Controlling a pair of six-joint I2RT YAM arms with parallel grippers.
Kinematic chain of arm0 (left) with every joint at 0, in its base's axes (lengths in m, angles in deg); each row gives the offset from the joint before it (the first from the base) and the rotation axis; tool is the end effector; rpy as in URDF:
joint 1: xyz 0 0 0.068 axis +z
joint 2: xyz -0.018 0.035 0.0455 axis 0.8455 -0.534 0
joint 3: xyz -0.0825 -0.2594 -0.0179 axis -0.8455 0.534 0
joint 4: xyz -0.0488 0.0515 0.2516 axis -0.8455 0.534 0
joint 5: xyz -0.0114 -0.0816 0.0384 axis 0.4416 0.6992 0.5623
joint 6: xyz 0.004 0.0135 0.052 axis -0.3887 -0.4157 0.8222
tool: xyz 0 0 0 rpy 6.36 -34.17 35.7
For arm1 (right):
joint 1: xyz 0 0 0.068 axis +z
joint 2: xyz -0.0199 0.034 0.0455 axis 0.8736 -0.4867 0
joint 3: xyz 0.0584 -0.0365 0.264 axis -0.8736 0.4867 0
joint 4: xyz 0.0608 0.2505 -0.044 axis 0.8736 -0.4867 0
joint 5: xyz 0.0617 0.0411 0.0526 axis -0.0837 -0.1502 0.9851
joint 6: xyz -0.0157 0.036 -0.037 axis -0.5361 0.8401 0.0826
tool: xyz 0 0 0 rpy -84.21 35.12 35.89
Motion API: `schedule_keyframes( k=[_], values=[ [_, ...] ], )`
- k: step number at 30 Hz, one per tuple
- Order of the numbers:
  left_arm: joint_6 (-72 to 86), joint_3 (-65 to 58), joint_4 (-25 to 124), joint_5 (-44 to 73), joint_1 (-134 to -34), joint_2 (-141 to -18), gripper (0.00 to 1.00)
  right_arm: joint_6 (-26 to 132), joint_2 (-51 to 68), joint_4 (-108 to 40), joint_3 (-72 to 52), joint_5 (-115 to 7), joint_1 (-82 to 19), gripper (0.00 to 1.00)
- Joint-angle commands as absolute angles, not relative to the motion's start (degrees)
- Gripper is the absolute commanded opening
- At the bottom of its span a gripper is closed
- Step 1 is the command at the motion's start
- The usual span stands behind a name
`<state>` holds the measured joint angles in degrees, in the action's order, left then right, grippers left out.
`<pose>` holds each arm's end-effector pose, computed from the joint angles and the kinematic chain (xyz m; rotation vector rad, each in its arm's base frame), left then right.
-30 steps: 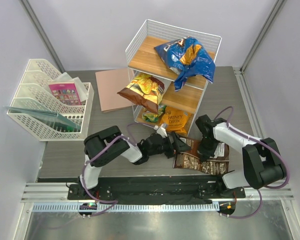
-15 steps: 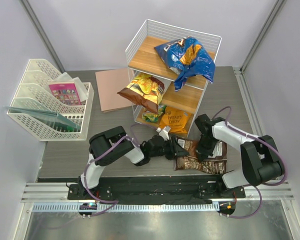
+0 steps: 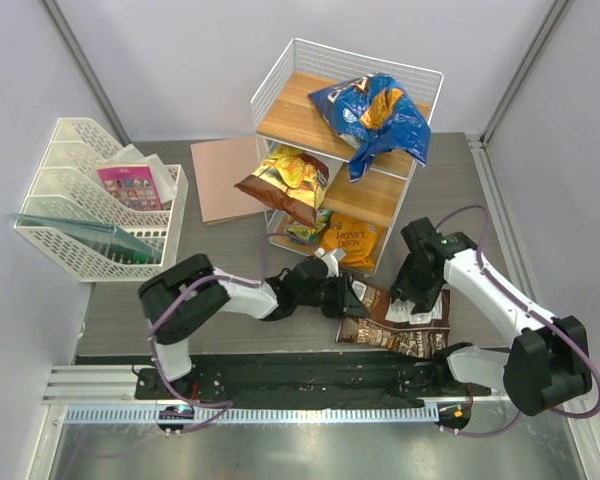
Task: Place and organize the chips bags onto the shelf
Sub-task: Pick up the potato chip from the center of the board.
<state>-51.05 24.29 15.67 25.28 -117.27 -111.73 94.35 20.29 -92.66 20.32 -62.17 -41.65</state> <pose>0.1716 -0.3149 0.1220 0.0442 2.5147 -1.5522 0.1770 0.0612 0.2070 0.7615 2.9299 0.0873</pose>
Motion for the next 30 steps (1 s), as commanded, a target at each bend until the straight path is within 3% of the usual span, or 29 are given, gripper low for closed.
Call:
schedule_keyframes(
  k=[1,12,19,30],
  values=[
    [-43.2,22.6,31.4,30.7,-116.2,-99.5,0.00,93.6,21.1,-97.7,14.3,-65.9,-43.6,0.56],
    [-37.2,22.4,60.3,30.5,-109.9,-78.3,0.00,95.2,17.2,-104.4,2.8,-72.4,-50.8,0.58],
    [-36.2,17.3,81.4,20.2,-108.9,-63.7,0.00,92.7,11.9,-103.3,-4.9,-75.1,-57.5,0.58],
    [-38.2,3.9,90.1,20.2,-101.4,-58.2,0.00,89.4,-2.5,-96.4,-16.8,-71.4,-66.0,0.58]
  ],
)
